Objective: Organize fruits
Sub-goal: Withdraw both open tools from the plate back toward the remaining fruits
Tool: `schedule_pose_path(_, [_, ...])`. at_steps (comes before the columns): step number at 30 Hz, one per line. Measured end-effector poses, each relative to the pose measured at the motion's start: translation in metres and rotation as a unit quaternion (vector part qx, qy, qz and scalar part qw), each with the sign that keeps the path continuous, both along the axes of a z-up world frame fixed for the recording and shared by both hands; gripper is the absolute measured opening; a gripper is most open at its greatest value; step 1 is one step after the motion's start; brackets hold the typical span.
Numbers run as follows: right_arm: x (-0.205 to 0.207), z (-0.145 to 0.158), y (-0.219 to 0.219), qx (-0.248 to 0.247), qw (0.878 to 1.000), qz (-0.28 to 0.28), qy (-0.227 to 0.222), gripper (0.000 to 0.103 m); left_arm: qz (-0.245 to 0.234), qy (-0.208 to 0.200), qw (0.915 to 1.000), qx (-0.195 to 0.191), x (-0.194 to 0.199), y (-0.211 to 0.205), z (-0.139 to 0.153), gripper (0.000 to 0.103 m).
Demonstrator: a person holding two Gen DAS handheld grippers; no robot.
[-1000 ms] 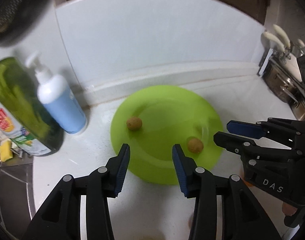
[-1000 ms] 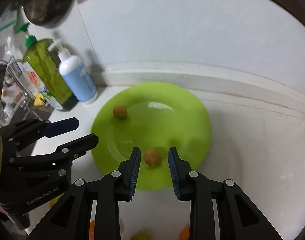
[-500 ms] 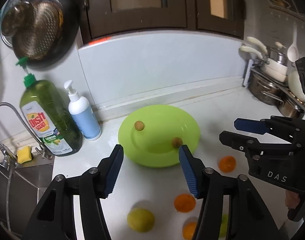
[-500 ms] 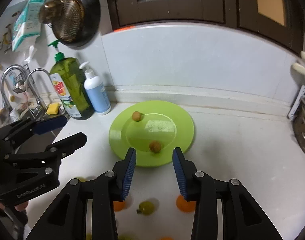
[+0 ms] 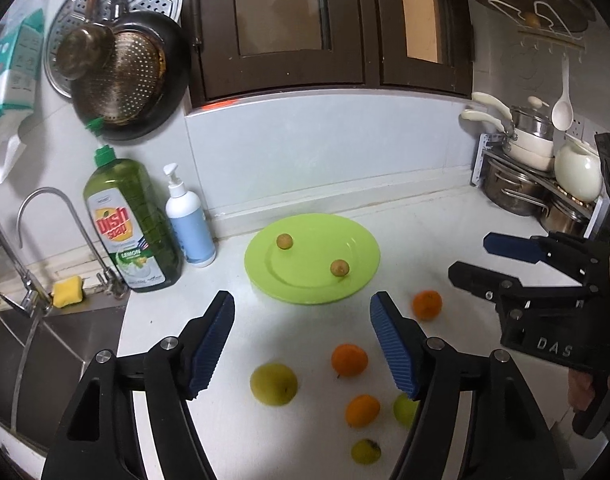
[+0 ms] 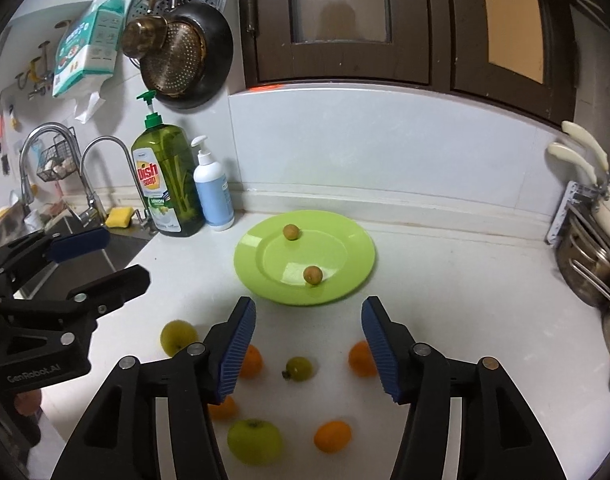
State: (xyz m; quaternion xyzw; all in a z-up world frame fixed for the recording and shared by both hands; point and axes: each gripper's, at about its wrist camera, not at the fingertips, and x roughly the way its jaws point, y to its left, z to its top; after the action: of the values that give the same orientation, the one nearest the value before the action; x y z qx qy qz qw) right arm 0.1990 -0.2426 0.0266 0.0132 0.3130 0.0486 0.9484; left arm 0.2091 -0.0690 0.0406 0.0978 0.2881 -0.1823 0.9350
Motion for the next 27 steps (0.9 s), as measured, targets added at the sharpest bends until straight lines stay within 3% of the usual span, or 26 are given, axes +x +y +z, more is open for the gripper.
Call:
schedule_pose_path(9, [-0.036, -0.012, 0.001, -0.018, 1.0, -0.006, -0.005, 0.056, 0.004, -0.009, 0.9997, 0.023, -0.036, 0.002, -0.021, 0.07])
schedule_pose_path(16, [-0.053, -0.034, 0.009, -0.011, 1.0, 0.02, 0.019, 0.056, -0.01, -0.009, 0.9986, 0.05, -0.053, 0.003, -0.042, 0.07])
schedule_pose_path(27, [-0.057, -0.07, 0.027, -0.009, 0.996, 0.054, 0.074, 0.056, -0.039, 0.027, 0.996, 0.076, -0.064, 0.005, -0.08, 0.069])
